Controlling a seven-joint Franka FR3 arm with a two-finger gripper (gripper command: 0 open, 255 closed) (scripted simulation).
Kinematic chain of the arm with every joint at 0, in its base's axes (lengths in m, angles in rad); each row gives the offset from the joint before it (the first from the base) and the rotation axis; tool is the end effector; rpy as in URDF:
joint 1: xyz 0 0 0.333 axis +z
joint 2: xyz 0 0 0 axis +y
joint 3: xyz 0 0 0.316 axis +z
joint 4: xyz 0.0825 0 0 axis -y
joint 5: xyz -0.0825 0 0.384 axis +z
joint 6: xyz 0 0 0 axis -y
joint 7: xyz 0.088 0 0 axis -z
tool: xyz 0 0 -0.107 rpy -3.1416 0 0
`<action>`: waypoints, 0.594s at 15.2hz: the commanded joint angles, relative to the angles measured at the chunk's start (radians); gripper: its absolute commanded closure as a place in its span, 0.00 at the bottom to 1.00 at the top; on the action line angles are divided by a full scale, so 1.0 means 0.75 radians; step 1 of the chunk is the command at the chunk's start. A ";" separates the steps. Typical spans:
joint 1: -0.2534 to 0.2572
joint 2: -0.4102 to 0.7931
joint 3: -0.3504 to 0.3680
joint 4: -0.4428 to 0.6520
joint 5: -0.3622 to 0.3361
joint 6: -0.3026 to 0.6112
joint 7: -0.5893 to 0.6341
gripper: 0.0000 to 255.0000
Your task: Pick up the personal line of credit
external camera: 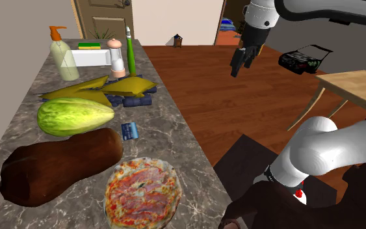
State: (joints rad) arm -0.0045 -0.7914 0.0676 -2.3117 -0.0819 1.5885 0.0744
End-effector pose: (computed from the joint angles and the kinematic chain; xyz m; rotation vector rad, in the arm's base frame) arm 0.3074 0.0182 0.6149 3.0134 -0.0468 0.1126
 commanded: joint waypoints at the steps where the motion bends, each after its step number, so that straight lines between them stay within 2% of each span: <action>1: 0.000 0.000 0.000 0.000 0.000 0.000 0.000 0.00; 9: 0.023 0.327 0.179 0.152 0.188 -0.028 0.305 0.00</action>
State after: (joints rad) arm 0.0096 -0.5781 0.1842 -2.2129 0.0402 1.5700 0.2702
